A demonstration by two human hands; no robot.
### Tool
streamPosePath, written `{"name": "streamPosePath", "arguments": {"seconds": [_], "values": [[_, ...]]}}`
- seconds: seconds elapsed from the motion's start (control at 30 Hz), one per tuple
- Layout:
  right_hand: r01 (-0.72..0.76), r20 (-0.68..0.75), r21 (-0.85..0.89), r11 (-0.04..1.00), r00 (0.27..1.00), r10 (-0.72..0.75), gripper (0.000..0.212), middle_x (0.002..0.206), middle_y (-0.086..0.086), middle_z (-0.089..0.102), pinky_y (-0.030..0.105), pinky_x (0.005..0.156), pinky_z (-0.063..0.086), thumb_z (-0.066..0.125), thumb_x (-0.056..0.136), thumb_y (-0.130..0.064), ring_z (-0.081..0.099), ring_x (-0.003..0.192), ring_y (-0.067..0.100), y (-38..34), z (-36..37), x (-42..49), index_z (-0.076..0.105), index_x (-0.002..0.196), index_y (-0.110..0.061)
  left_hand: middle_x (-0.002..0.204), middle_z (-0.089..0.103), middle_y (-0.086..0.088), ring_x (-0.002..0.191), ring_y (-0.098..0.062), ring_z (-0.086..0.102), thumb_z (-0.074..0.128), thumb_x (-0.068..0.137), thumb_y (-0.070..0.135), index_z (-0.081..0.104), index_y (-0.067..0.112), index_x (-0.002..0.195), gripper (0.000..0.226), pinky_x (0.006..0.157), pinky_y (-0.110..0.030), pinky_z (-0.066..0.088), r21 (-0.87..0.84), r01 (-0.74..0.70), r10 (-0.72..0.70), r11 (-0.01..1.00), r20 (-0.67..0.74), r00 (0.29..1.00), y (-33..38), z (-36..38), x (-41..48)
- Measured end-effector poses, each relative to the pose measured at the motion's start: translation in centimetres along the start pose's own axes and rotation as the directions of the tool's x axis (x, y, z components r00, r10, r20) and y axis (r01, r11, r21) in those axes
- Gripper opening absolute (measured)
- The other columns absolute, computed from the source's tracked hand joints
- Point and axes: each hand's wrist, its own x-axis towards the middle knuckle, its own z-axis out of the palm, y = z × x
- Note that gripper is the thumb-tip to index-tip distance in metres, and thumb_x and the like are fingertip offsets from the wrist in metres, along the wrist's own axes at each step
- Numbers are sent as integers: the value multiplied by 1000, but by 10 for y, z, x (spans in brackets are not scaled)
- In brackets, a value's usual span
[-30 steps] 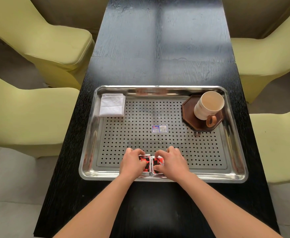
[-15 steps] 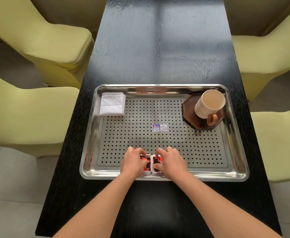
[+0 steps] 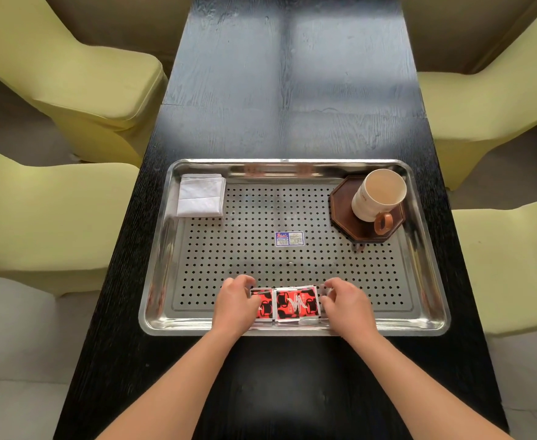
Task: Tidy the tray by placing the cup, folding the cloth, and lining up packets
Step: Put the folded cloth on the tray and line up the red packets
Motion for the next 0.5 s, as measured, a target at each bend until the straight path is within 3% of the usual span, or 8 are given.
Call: {"name": "streamPosePath", "arguments": {"seconds": [0.2,0.5], "values": [[-4,86,49,999,996,-1,29,111,0,70,33,88,54,63,94,-20,63,102,15,-10,6,-3,64,123,-17,113,61,-3,95,-13,59,58,89,11,60,21,127,39,67,-18,42,-56,33,-32,998,13,999,5,-2,-3],[-10,96,48,999,995,6,26,108,0,67,33,87,53,60,95,-18,61,100,15,-10,1,-4,65,120,-16,110,63,-2,97,-16,61,58,89,9,60,20,127,40,87,-38,56,-103,64,-61,993,30,998,4,-5,-6]]}}
